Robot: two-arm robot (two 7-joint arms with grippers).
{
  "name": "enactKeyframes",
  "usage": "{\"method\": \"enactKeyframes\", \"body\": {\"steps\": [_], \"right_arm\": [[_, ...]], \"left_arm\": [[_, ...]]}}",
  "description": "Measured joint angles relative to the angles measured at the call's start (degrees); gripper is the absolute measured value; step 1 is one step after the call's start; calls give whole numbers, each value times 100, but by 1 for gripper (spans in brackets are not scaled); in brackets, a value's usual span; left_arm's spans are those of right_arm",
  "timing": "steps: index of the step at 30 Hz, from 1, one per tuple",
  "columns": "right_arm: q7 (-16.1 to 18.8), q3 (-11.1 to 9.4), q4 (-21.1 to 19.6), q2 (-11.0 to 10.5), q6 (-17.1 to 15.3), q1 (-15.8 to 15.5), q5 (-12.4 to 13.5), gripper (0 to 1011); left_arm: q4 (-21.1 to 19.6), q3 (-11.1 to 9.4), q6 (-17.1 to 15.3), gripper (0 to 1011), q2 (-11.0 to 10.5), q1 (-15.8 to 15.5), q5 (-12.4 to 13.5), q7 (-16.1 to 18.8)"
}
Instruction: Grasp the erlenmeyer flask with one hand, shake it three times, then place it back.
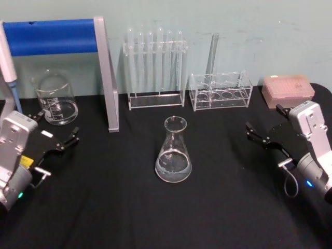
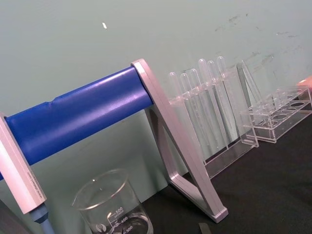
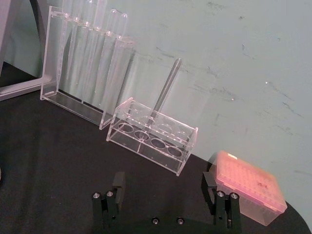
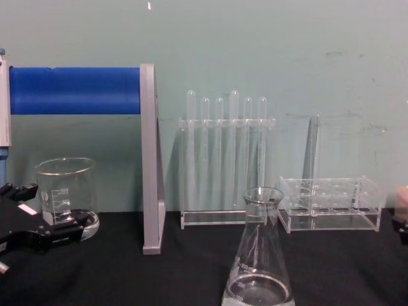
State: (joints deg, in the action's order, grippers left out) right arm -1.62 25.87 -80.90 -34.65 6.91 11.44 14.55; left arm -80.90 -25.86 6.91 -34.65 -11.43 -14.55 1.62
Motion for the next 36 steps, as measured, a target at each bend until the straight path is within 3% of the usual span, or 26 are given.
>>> {"method": "enactKeyframes", "body": {"steps": [36], "right_arm": [[2, -2, 0, 0, 0, -1, -1, 1002]], "left_arm": [[0, 0, 0, 1001, 0, 0, 0, 0]]}}
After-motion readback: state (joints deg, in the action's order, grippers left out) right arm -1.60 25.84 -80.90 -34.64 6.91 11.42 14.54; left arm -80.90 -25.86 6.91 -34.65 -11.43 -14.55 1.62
